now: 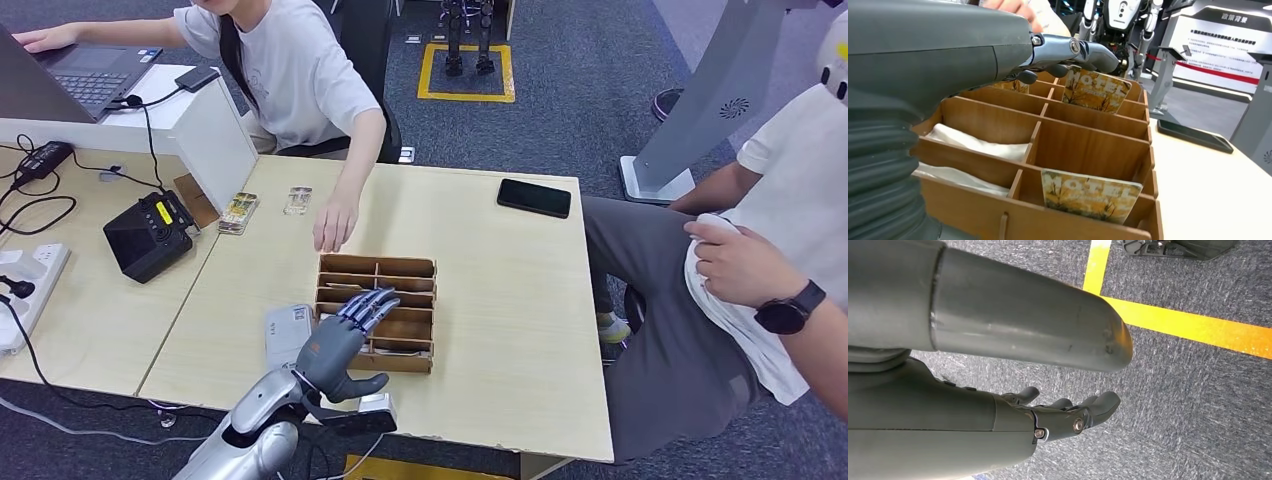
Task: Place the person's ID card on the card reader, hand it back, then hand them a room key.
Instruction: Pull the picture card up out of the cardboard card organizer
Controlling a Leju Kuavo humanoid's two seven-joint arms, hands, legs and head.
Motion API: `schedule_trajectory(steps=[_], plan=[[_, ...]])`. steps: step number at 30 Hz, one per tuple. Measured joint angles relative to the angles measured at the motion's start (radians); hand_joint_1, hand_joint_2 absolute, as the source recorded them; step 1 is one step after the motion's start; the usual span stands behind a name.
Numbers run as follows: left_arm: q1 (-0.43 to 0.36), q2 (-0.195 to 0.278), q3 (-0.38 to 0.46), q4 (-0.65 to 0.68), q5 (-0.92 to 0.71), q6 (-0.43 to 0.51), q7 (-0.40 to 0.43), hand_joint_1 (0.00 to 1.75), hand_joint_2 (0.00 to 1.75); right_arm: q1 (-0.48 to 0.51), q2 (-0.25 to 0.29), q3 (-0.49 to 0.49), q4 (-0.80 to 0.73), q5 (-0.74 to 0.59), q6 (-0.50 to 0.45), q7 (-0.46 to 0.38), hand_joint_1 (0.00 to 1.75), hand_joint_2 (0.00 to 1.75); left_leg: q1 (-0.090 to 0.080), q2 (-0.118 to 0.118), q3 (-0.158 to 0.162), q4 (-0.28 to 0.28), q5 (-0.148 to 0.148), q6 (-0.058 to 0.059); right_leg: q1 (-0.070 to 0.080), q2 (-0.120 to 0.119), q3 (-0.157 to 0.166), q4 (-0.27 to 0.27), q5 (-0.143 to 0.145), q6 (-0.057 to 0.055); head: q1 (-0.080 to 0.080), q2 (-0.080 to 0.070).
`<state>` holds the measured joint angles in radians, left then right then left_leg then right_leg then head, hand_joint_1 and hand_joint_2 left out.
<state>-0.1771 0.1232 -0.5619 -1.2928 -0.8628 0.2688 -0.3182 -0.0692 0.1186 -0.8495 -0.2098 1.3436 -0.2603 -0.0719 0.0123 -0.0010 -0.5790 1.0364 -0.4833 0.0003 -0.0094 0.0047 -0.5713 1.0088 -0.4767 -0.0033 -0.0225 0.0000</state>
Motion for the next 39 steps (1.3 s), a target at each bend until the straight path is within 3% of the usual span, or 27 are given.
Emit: schedule_trajectory(steps=[32,39], plan=[[0.014,0.001,0.0,0.01,0.0,0.013,-0.022,0.0,1.75,0.0,0.002,0.0,0.0,0.018,0.0,-0.003,0.0,0.0,0.0,0.0,0.0,0.0,0.0,0.0,0.0,0.0,0.0,0.0,0.0,0.0,0.0,0.0],[0.021,0.002,0.022,-0.044,0.056,0.021,-0.041,0.0,1.75,0.0,0.002,0.0,0.0,0.025,0.002,-0.003,0.0,0.0,0.0,0.0,0.0,0.0,0.0,0.0,0.0,0.0,0.0,0.0,0.0,0.0,0.0,0.0]])
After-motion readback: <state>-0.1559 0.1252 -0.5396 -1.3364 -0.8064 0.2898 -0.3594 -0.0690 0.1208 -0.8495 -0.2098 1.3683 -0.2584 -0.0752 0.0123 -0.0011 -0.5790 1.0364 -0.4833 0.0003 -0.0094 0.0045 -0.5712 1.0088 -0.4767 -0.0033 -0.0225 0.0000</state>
